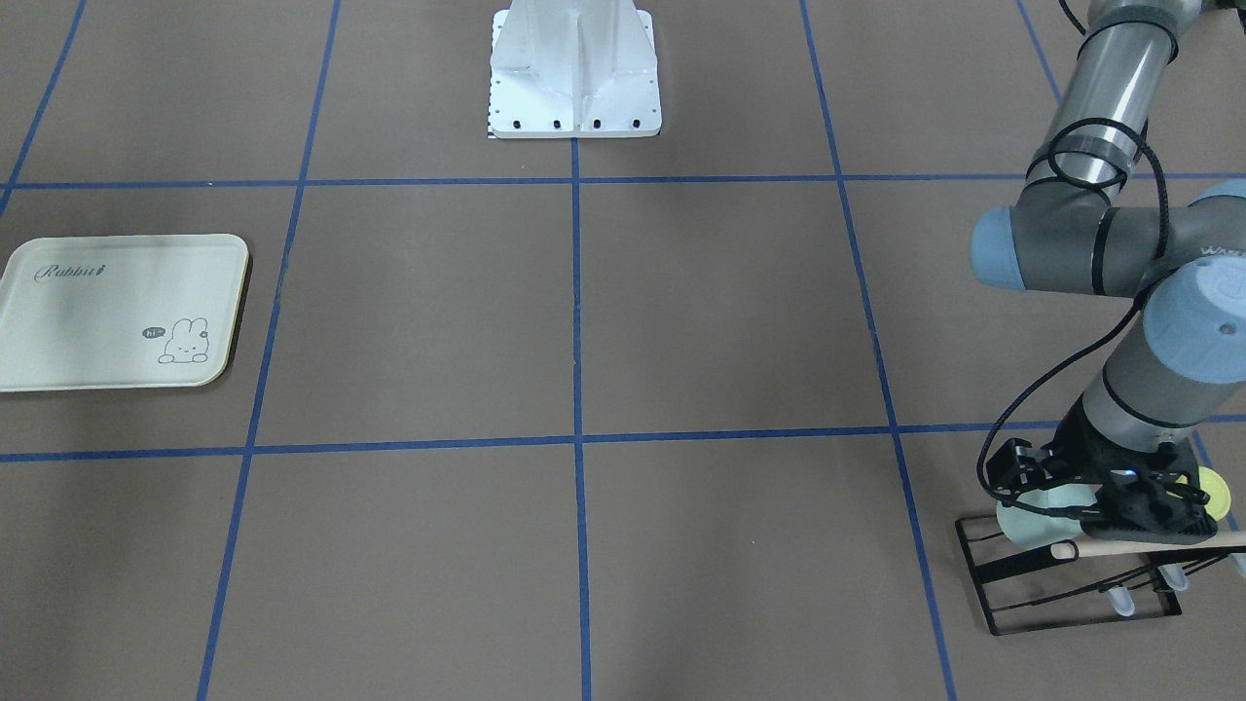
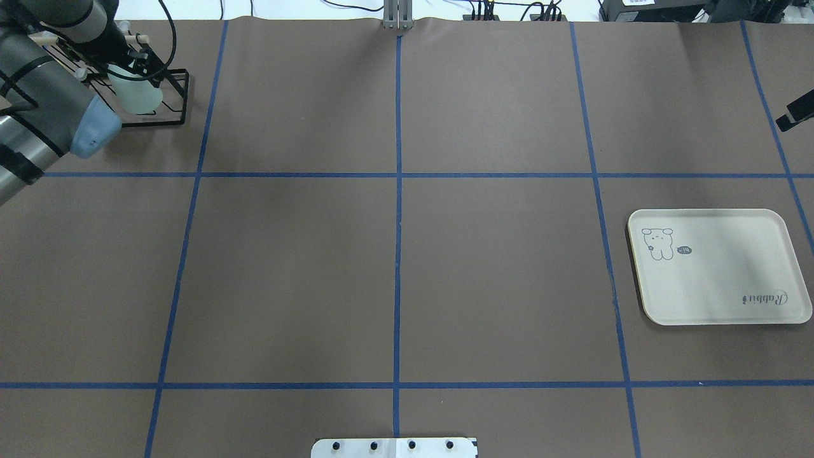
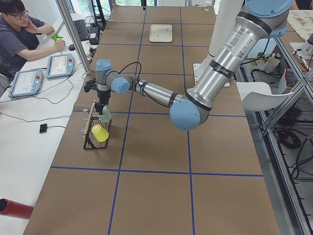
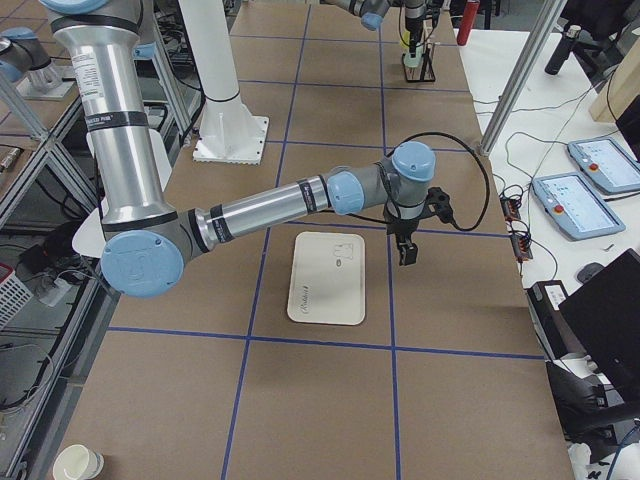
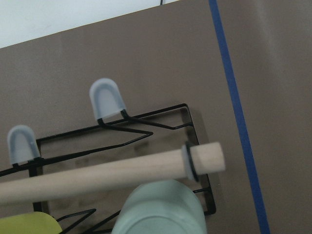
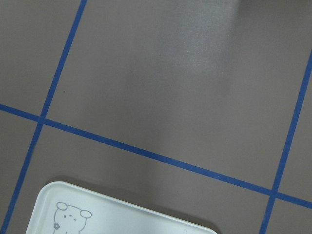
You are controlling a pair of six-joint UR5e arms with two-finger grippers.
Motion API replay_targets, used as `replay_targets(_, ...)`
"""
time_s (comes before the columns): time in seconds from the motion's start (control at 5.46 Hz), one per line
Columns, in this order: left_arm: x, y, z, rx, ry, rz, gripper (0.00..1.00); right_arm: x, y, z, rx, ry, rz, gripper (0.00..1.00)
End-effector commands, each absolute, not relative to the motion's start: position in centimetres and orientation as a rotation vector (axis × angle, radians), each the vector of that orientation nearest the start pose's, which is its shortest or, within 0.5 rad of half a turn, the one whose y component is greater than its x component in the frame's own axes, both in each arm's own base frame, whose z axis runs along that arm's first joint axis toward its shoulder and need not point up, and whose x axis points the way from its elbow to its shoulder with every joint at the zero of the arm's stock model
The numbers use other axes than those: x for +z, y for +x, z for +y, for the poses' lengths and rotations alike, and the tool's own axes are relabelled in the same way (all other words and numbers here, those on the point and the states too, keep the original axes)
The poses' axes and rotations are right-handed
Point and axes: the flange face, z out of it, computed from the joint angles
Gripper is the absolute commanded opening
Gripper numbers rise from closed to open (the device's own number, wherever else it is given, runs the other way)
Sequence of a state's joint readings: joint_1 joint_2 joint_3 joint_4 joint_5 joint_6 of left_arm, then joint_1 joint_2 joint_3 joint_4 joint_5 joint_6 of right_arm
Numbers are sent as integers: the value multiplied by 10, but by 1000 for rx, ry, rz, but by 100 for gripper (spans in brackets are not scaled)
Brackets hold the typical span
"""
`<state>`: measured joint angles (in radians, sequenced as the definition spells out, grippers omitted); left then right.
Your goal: Left arm grabs green cup and hands to right arm on tray
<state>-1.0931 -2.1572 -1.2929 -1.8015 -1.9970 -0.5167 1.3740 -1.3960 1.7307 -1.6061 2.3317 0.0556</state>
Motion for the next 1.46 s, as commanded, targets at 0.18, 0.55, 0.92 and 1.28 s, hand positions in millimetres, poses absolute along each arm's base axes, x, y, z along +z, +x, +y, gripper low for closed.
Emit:
replay_targets(0.18,427,259,-700,82,266,614,99,492,-47,-563,-249,187,-787,100)
replay_targets(0.55,429,259,-700,85,264,611,99,492,-47,-563,-249,187,-787,100)
replay_targets(0.92,429,259,-700,86,264,608,76,491,-47,-563,-248,188,-787,100)
replay_targets(1.28,426,256,-700,86,267,615,45,491,-47,-563,-248,188,-787,100)
